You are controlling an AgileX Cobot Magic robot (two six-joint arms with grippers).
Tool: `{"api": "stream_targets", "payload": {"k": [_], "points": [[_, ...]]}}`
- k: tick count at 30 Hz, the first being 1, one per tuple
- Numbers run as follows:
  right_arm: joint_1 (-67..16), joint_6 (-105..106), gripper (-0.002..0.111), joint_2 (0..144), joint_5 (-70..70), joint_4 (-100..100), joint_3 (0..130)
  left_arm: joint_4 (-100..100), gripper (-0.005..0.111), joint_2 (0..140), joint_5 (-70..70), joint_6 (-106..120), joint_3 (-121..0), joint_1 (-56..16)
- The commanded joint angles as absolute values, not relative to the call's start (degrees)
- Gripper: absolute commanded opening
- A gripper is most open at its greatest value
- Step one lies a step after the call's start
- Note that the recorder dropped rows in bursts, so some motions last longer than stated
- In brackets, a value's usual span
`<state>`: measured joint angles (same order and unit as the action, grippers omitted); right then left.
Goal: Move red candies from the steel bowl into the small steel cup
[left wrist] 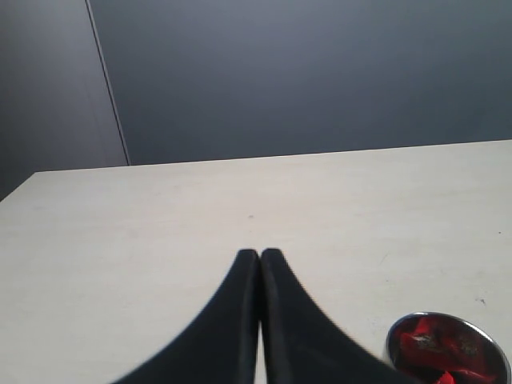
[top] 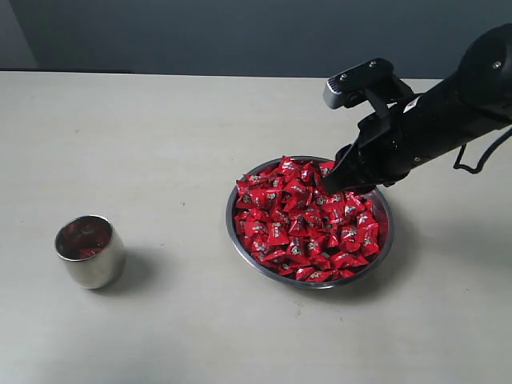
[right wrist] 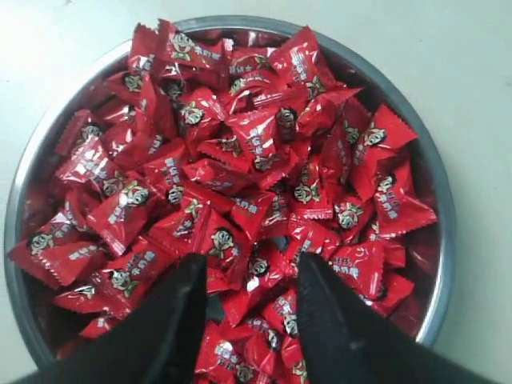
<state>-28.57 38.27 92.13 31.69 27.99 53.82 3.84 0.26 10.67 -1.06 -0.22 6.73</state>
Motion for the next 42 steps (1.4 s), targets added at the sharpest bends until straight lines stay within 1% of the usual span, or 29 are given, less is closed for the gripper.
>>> {"api": "stream_targets", "payload": {"k": [1, 11, 20, 27, 42], "points": [[-29.72, 37.68, 0.036, 94.60, 32.16, 28.75, 54.14, 3.90, 0.000, 0.00, 10.38, -1.13, 0.00, 6.77], [-34.95, 37.56, 0.035, 100.18, 31.03, 26.47, 54.41, 3.90, 0.000, 0.00, 10.38, -1.13, 0.00, 6.77], [-34.95, 36.45, 0.035, 104.34, 31.87, 23.74, 59.06, 3.90, 0.000, 0.00, 10.38, -1.13, 0.00, 6.77], [-34.95, 34.29, 0.035, 107.65, 35.79, 20.54, 62.71, 3.90, 0.000, 0.00, 10.38, -1.13, 0.00, 6.77], [-34.95, 33.33, 0.035, 110.58, 35.26, 16.98, 63.04, 3.90, 0.000, 0.00, 10.38, -1.13, 0.00, 6.77]]}}
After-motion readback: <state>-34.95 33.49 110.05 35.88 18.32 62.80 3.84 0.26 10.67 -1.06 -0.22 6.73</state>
